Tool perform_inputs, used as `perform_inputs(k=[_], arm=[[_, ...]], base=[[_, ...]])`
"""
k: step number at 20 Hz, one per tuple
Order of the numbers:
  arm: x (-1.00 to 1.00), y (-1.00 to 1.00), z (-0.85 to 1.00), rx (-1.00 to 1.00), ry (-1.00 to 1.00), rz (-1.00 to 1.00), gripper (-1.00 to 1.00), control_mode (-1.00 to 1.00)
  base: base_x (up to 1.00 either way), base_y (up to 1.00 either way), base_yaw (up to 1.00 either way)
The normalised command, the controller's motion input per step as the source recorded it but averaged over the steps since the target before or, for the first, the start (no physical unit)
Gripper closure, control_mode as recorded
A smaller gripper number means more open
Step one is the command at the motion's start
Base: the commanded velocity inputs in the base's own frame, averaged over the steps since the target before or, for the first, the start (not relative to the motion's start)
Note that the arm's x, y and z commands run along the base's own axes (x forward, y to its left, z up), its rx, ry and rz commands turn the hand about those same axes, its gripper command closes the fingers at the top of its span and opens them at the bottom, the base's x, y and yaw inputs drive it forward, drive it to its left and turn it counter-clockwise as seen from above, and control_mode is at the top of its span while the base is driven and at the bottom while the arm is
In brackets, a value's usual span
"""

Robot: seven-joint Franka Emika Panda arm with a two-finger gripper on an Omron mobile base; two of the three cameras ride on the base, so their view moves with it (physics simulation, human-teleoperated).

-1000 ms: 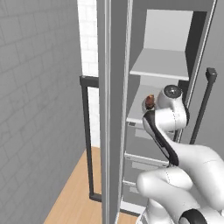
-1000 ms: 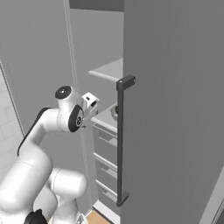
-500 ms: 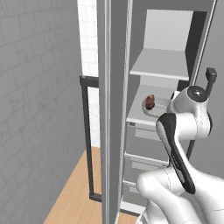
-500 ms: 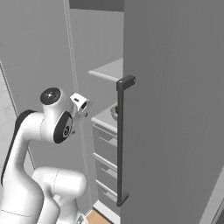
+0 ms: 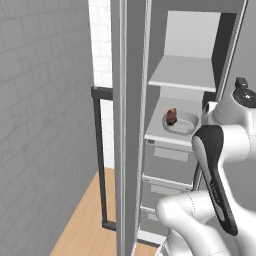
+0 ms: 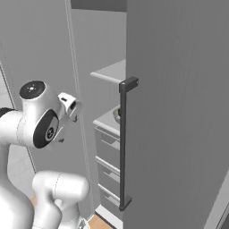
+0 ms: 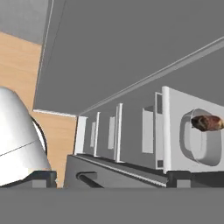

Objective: Take the meat container that has the steak and place it on the second highest rack of the freezer. Then take the vegetable container that has the squash and eggplant and place it on the highest rack of the freezer.

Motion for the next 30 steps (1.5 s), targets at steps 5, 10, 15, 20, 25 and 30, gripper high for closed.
perform_inputs(k=[5,10,15,20,25,30], arm=[[-0.40,0.14,-0.02,-0.26,0.26,0.02,-1.00,-1.00],[-0.06,-0.11,-0.17,-0.02,0.07,0.14,-1.00,-1.00],[0.00,-0.04,-0.05,0.00,0.01,0.08,-1.00,-1.00],[0.00,0.00,0.00,0.00,0.00,0.00,-1.00,-1.00],[-0.08,0.00,0.00,0.00,0.00,0.00,-1.00,-1.00],[-0.07,0.01,0.00,0.00,-0.01,0.00,-1.00,1.00]], base=[[0.00,0.00,0.00],[0.00,0.00,0.00],[0.00,0.00,0.00],[0.00,0.00,0.00],[0.00,0.00,0.00],[-0.57,0.03,-0.06]])
